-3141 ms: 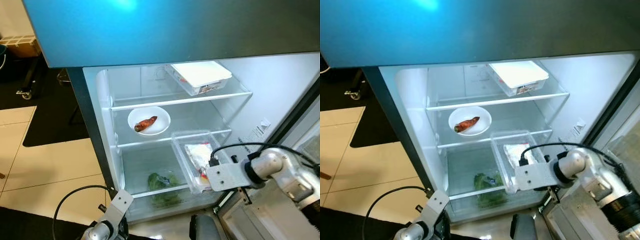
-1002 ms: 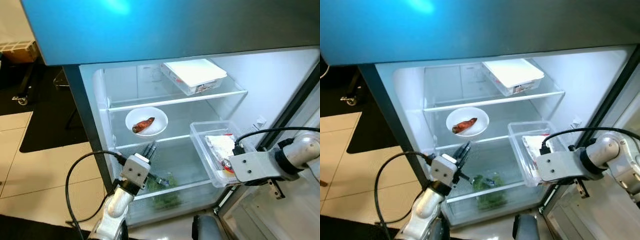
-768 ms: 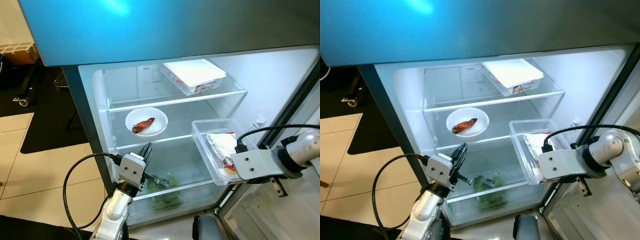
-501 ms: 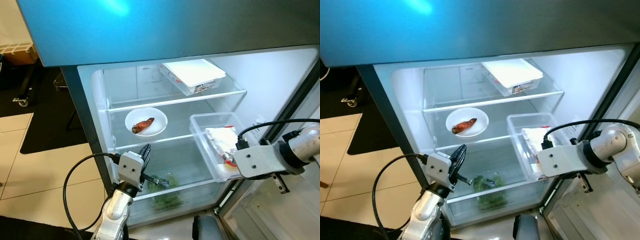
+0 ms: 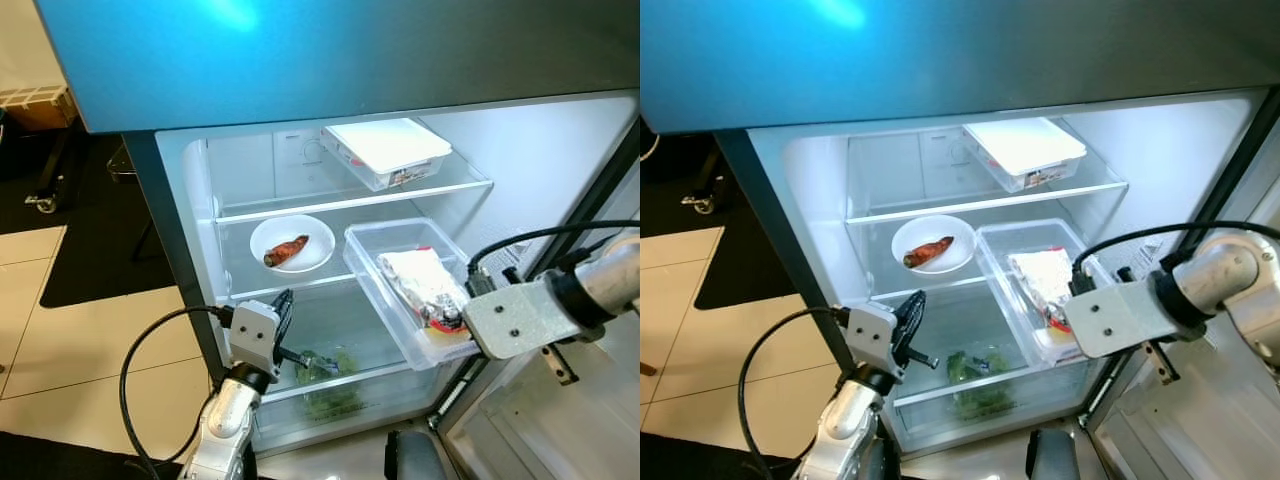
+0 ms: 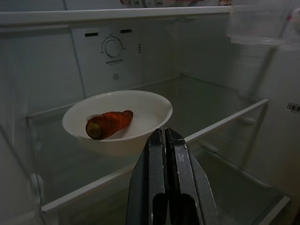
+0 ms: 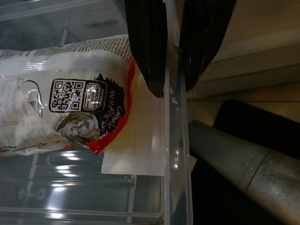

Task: Restocking fridge

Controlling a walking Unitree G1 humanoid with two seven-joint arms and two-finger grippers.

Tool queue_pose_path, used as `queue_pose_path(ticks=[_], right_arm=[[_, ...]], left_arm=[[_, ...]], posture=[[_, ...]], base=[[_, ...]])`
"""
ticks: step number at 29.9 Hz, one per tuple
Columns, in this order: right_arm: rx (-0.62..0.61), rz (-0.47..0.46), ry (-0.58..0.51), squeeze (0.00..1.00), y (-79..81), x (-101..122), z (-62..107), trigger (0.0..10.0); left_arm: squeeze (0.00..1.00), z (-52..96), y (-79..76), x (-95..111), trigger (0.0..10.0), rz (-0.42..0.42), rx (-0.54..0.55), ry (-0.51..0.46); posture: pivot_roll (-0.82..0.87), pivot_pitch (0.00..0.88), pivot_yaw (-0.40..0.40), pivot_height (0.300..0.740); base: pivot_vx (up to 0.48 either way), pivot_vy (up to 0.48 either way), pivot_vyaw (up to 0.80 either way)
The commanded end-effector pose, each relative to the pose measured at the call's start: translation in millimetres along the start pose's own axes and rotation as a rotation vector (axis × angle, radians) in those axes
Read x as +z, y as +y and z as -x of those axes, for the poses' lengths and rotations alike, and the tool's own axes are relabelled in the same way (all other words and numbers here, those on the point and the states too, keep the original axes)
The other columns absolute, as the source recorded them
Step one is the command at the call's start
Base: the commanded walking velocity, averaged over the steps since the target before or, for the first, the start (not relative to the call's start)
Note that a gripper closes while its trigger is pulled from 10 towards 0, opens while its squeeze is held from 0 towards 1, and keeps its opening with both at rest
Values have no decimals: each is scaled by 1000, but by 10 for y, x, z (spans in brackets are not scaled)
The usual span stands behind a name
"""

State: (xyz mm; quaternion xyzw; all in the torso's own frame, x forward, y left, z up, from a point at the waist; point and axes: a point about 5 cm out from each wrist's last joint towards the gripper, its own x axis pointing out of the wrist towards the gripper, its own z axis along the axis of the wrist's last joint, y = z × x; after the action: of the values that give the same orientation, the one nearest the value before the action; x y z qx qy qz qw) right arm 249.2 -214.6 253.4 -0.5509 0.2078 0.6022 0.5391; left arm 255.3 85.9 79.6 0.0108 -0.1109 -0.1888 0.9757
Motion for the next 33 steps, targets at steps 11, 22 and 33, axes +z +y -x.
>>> queue_pose_path(ticks=[11, 22, 33], right_arm=[[-20, 134, -69, 0, -192, 244, -8, 10000], [-43, 182, -92, 0, -366, 323, -85, 10000], [-61, 210, -90, 0, -470, 348, -95, 10000]], left_arm=[[0, -7, -25, -39, 10000, 10, 0, 26], [0, -39, -59, -35, 10000, 13, -7, 22], [0, -52, -57, -25, 10000, 16, -8, 17]], posture=[[-126, 0, 5, 557], [-121, 0, 2, 557], [-126, 0, 6, 557]], base=[[0, 0, 0], [0, 0, 0], [0, 0, 0]])
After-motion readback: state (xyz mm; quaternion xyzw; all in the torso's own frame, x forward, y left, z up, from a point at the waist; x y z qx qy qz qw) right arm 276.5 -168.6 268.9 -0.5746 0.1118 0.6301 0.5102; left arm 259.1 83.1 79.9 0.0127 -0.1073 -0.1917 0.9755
